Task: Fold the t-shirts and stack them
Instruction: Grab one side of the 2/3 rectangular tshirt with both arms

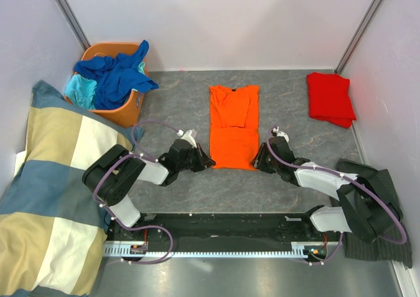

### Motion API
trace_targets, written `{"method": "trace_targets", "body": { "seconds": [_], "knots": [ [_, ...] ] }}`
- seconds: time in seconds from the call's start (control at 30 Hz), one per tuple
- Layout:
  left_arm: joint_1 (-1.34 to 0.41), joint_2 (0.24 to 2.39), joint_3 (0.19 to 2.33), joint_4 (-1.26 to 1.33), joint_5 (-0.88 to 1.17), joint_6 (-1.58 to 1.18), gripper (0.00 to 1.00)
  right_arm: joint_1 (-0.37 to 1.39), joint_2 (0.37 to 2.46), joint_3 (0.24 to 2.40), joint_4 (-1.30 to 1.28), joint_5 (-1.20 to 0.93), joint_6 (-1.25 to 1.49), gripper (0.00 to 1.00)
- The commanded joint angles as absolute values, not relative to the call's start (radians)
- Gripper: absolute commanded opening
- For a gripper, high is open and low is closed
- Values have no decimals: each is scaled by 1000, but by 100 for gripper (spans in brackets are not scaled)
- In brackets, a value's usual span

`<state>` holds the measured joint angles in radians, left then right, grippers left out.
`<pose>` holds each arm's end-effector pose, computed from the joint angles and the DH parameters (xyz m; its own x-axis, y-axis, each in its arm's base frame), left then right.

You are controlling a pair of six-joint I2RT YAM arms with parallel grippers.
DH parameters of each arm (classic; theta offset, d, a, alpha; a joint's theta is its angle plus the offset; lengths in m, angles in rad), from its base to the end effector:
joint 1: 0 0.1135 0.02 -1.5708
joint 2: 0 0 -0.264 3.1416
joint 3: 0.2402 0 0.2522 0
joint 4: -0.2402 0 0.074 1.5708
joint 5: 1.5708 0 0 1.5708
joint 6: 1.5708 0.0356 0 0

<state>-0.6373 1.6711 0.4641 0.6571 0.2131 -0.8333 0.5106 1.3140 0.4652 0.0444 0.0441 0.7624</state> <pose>0.2225 -0.1741 0.1117 -0.8201 -0.2929 -0.4915 0.1776 0.6862 -0.7054 0.2065 0.1139 0.1457 -0.7733 0.3577 -0.5235 0.1003 0.8843 0.4560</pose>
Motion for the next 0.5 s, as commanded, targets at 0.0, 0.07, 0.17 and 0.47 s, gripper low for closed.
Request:
{"method": "trace_targets", "body": {
  "seconds": [0.0, 0.07, 0.17, 0.47],
  "knots": [
    [-644, 1687, 451, 663, 206, -844, 2, 512, 1302, 431, -54, 51, 752, 43],
    [-644, 1689, 453, 663, 206, -844, 2, 512, 1296, 431, -60, 55, 752, 43],
    [-644, 1692, 453, 661, 207, -844, 2, 512, 1290, 430, -66, 64, 753, 43],
    [-644, 1692, 448, 661, 207, -844, 2, 512, 1284, 425, -72, 71, 750, 42]
  ]
}}
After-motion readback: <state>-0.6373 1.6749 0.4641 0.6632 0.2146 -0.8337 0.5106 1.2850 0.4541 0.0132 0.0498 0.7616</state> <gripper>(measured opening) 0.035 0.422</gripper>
